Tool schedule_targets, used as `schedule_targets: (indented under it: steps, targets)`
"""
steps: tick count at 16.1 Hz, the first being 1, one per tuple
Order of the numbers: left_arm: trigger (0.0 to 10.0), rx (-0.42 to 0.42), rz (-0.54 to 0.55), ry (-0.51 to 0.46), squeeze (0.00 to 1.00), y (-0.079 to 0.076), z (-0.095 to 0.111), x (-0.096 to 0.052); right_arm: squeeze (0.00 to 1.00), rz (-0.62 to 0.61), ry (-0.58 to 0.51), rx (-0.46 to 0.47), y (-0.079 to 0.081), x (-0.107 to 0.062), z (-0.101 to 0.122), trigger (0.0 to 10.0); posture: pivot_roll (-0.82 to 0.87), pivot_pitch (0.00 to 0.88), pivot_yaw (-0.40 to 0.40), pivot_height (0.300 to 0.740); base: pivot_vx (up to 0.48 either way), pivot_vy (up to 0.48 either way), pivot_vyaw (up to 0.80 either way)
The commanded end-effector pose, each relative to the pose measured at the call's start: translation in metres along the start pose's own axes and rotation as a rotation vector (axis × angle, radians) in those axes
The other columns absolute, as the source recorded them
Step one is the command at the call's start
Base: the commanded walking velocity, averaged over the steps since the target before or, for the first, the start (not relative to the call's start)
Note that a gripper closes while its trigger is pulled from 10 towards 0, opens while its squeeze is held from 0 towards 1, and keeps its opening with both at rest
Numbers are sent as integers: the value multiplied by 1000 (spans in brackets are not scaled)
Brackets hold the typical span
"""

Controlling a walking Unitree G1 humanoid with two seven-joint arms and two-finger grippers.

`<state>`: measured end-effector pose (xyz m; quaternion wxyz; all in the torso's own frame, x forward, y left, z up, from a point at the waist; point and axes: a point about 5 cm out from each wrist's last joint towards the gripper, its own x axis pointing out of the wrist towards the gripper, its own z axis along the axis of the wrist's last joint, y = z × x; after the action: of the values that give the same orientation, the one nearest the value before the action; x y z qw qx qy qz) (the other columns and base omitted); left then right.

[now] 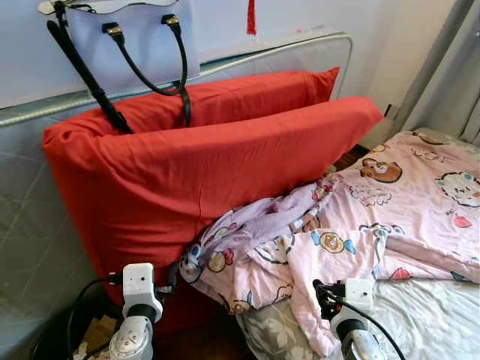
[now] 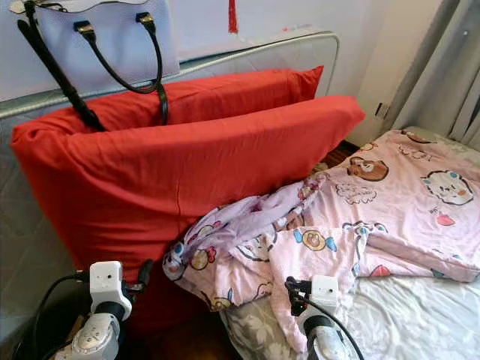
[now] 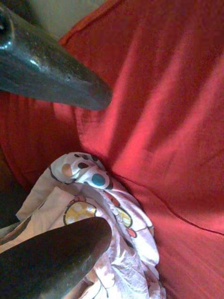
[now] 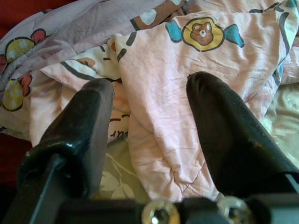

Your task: Clean up the room

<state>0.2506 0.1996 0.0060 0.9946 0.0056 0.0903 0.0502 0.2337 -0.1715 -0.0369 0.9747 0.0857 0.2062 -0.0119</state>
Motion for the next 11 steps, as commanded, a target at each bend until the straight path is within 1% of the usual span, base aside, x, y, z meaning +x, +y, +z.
schedule_targets:
  steps: [1,8,11]
  targets:
    - [10000,15,-3,-4,0,-1,2,1,0,6,7,-5,1,-1,-2,10000,14,0,-38,675,0,0,0]
    - [10000,1,10,4,0,1,2,1,0,11,8,-7,2,1,-1,10000,16,0,-39,675,0,0,0]
    - [10000,5,12,8,0,2,2,1,0,10,4,5,3,0,-1,10000,18,0,-37,675,0,351,0]
